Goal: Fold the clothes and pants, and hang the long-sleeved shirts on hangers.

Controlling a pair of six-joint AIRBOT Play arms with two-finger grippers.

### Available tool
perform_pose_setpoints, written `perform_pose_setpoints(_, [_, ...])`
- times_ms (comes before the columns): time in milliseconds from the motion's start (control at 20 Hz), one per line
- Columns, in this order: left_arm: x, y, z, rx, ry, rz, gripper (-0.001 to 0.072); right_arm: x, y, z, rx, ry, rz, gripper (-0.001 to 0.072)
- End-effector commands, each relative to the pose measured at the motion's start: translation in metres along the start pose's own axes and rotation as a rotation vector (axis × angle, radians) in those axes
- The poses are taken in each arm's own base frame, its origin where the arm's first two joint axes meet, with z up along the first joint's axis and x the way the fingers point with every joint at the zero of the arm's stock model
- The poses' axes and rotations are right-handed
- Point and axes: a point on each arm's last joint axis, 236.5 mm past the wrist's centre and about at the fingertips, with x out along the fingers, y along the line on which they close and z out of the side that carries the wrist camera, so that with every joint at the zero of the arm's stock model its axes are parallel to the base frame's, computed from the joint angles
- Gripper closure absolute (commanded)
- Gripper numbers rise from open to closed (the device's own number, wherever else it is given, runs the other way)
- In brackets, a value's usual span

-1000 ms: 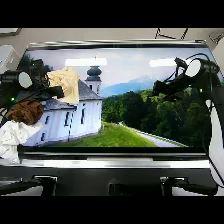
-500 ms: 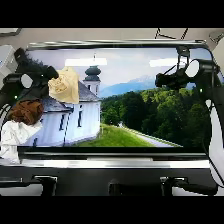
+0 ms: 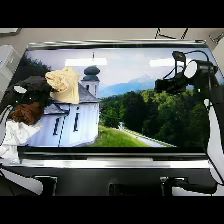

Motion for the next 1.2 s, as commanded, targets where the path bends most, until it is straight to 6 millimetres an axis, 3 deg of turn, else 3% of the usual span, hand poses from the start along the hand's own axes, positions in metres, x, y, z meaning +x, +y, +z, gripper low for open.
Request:
perform_pose_setpoints(0, [0.022,-0.028,0.008,0.031,-0.085,-0.118,0.0,0.001,0.0,-0.016,-0.001,0.067,-0.001,0.0113])
perform_pose_setpoints(50, [0.024,-0.04,0.007,0.009,-0.104,-0.148,0.0067,-0.001,0.002,-0.019,0.001,0.079,0.008,0.0113])
perform_pose_setpoints(100, [0.025,-0.053,0.002,-0.028,-0.102,-0.186,0.0331,-0.004,0.004,-0.018,0.001,0.075,0.015,0.0114])
perform_pose_setpoints(150, [0.022,-0.07,-0.005,-0.047,-0.086,-0.23,0.0681,-0.011,0.005,-0.015,-0.012,0.053,0.015,0.0114])
perform_pose_setpoints(200, [0.012,-0.094,-0.014,0.031,-0.088,-0.276,0.0691,-0.024,0.002,-0.007,-0.035,0.015,0.0,0.0114])
perform_pose_setpoints(300, [-0.036,-0.159,-0.043,0.384,-0.14,-0.378,0.0692,-0.063,-0.011,0.017,-0.07,-0.104,-0.076,0.0114])
perform_pose_setpoints(350, [-0.074,-0.195,-0.068,0.581,-0.171,-0.438,0.0693,-0.091,-0.019,0.032,-0.085,-0.191,-0.124,0.0114])
perform_pose_setpoints(450, [-0.154,-0.247,-0.126,0.843,-0.213,-0.531,0.0693,-0.151,-0.03,0.054,-0.089,-0.36,-0.196,0.0114])
perform_pose_setpoints(550, [-0.221,-0.266,-0.21,1.035,-0.117,-0.628,0.0693,-0.203,-0.027,0.055,-0.05,-0.487,-0.19,0.0114])
perform_pose_setpoints(650, [-0.259,-0.255,-0.288,1.19,-0.01,-0.675,0.0693,-0.246,-0.018,0.043,-0.004,-0.568,-0.148,0.0114])
perform_pose_setpoints(700, [-0.26,-0.246,-0.317,1.202,0.036,-0.671,0.0693,-0.265,-0.017,0.035,-0.001,-0.598,-0.143,0.0114])
perform_pose_setpoints(800, [-0.234,-0.214,-0.373,1.189,0.174,-0.616,0.0693,-0.294,-0.017,0.018,0.002,-0.635,-0.143,0.0115])
perform_pose_setpoints(950, [-0.156,-0.152,-0.449,1.082,0.344,-0.492,0.0693,-0.314,-0.019,-0.002,0.008,-0.64,-0.151,0.0115])
perform_pose_setpoints(1050, [-0.109,-0.108,-0.497,0.976,0.45,-0.377,0.0691,-0.308,-0.021,-0.012,0.014,-0.593,-0.157,0.0115])
perform_pose_setpoints(1100, [-0.093,-0.089,-0.523,0.951,0.515,-0.327,0.059,-0.302,-0.022,-0.015,0.015,-0.561,-0.162,0.0115])
perform_pose_setpoints(1150, [-0.088,-0.078,-0.544,0.937,0.582,-0.301,0.0163,-0.292,-0.024,-0.018,0.016,-0.521,-0.167,0.0115])
